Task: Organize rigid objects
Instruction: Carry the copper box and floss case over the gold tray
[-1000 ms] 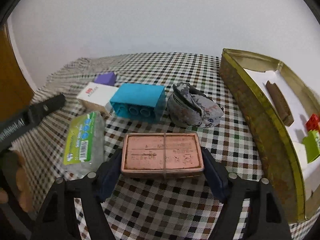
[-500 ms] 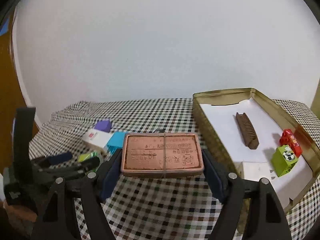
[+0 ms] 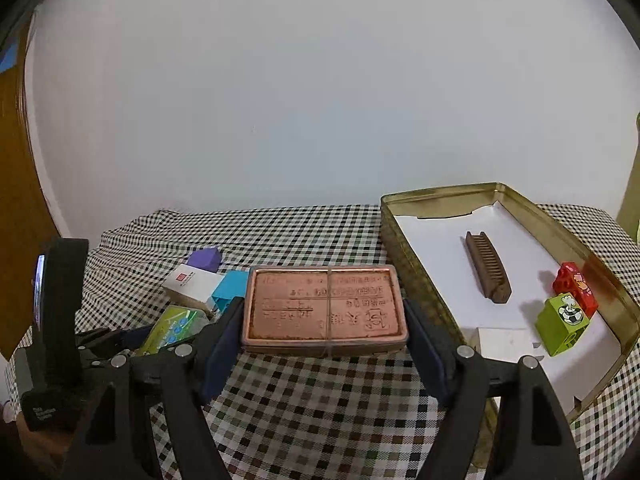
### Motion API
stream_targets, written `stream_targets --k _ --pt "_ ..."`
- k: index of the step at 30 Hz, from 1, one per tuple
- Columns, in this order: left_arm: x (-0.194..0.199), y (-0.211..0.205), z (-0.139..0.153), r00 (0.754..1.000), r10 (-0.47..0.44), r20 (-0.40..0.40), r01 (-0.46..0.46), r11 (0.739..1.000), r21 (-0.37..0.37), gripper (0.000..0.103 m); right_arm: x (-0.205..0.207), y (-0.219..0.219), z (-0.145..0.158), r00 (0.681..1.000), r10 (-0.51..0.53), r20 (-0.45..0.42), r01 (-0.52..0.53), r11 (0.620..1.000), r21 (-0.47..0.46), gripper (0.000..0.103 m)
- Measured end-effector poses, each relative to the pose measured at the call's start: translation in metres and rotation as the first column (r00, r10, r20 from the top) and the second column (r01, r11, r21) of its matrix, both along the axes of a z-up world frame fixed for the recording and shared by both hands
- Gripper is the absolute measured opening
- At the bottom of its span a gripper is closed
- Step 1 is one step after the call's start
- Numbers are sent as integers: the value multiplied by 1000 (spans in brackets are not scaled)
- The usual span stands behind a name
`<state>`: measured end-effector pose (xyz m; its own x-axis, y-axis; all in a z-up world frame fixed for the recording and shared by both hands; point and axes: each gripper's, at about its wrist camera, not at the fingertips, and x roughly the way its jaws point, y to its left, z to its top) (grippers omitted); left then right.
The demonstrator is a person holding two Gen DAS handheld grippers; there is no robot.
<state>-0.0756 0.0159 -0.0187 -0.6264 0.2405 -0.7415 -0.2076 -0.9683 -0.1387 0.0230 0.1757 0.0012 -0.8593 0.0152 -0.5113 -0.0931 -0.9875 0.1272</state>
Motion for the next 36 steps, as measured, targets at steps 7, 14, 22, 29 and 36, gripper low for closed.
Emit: stream_targets --k 7,14,22,29,36 --pt "17 -25 23 978 118 -172 -108 992 65 54 8 5 10 997 5 -75 -5 1000 -1 78" --pt "23 -37 29 958 165 -234 -145 984 99 54 19 15 19 989 10 -144 -9 1000 7 78" --pt "27 -30 31 948 181 -262 -165 983 85 54 33 27 27 976 20 -215 -7 998 60 78" --pt "30 -11 33 940 177 -291 -168 984 56 54 36 40 29 976 -14 -218 30 997 71 78" --pt "36 25 35 939 129 -319 -131 991 16 54 41 60 30 972 -64 -226 89 991 100 78"
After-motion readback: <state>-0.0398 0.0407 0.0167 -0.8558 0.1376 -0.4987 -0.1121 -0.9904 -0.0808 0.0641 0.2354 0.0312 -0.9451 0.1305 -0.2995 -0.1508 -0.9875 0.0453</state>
